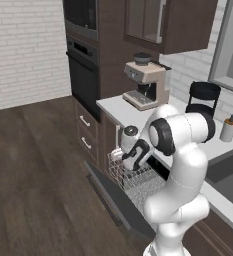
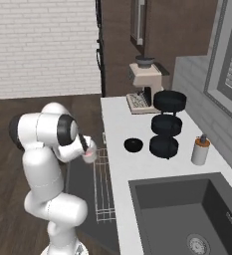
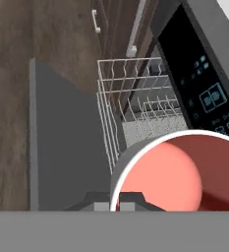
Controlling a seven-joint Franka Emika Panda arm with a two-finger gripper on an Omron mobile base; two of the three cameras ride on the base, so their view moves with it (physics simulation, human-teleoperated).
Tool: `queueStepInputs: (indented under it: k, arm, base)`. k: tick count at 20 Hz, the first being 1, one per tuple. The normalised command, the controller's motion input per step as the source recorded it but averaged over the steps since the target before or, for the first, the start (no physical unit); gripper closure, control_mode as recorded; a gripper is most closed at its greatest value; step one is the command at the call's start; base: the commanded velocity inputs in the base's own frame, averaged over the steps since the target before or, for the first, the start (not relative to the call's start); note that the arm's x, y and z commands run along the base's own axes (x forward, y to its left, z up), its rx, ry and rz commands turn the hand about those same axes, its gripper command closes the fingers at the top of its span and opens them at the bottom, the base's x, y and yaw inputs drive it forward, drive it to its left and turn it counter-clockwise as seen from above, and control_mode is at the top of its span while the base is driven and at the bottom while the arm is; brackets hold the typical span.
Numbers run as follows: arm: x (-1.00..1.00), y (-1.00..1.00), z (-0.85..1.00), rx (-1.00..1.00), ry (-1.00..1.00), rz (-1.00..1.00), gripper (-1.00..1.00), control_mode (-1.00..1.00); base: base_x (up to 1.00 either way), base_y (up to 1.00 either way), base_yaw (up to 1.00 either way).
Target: Pick up the cup and bowl from the counter, place them in the dishwasher, and close the dishwasher door.
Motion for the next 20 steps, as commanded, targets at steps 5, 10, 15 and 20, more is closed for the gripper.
queueStepInputs:
  k: [5,10,15,20]
  arm:
    - [0.00,0.24,-0.21,0.11,0.02,-0.61,1.00,-1.00]
    - [0.17,-0.11,-0.02,0.19,0.10,-0.25,1.00,-1.00]
    - [0.40,-0.36,-0.02,0.26,0.09,-0.08,1.00,-1.00]
    - [0.43,-0.12,0.00,0.02,0.01,-0.07,1.00,-1.00]
  base:
    - [0.00,0.00,0.00]
    - [0.00,0.00,0.00]
    - [0.00,0.00,0.00]
    - [0.00,0.00,0.00]
